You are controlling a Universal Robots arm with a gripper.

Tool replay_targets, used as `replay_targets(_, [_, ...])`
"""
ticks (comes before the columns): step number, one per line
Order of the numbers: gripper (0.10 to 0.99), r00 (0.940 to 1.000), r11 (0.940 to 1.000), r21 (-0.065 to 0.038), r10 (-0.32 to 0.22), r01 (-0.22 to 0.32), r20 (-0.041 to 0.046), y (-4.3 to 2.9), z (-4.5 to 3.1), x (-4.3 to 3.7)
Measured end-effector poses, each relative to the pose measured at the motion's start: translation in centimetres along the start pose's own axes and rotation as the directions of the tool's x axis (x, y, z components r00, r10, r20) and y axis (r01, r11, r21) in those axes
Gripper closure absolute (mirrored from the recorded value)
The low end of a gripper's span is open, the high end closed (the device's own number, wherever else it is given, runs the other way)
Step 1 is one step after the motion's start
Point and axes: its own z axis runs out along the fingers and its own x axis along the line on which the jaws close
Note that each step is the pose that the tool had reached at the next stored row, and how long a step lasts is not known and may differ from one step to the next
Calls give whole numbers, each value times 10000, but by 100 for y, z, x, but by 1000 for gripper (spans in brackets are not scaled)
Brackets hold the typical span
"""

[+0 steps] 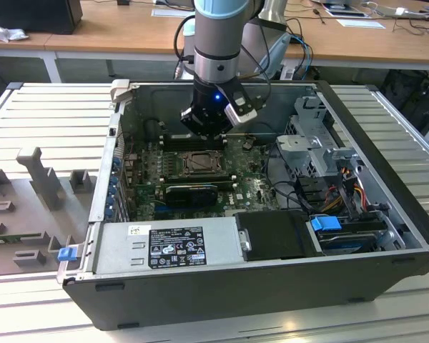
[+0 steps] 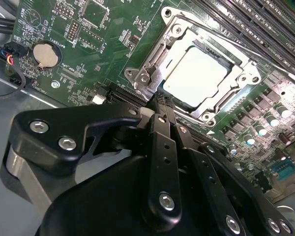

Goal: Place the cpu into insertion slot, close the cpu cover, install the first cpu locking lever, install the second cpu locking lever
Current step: 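Install the second cpu locking lever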

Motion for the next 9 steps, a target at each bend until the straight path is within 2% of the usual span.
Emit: replay_targets(9, [980, 10000, 10000, 0, 0, 0, 1, -15, 0, 1])
